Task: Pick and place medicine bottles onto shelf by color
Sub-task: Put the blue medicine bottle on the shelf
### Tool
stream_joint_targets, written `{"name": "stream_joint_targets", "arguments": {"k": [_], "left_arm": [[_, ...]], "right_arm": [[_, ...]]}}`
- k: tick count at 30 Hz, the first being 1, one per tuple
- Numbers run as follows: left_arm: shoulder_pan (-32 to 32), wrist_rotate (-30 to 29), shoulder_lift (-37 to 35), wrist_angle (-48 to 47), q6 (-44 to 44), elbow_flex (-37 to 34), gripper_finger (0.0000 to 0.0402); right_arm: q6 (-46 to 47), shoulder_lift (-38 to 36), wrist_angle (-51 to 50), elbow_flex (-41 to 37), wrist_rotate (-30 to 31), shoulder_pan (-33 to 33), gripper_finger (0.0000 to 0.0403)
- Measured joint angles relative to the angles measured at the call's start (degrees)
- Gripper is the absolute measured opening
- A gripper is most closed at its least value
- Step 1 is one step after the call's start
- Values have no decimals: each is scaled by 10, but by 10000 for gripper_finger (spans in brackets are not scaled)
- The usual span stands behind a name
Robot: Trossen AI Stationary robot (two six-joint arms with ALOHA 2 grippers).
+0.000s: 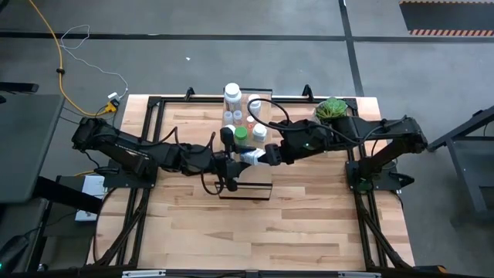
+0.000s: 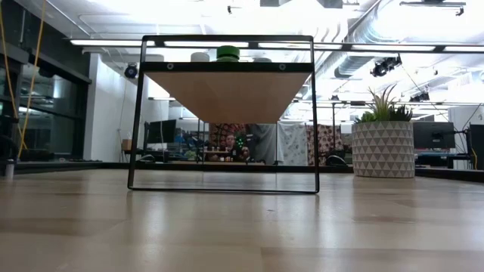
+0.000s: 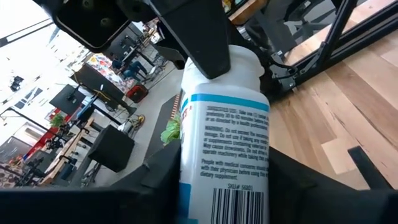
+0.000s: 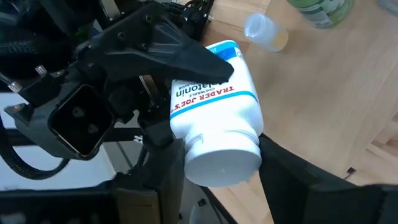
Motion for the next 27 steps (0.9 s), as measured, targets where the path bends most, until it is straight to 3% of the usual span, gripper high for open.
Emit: {"name": "stream_joint_targets", "arguments": {"k": [15,21,24,27], "left_arm": [[3,-5,-1,-62,-25,-1,145],[13,-2,-1,-89,-67,-1,145],[19,21,-10,-91,-123,-1,146],[38,99,-26,-97,-212,-1,146]], "right_arm": [[-75,-49,-46,1,-3,-27,200],[-107,-80,-69,1,31,-31,200],[-127,-84,-107,0,46,-24,201],[-141,-88,-163,0,63,-6,201]]}}
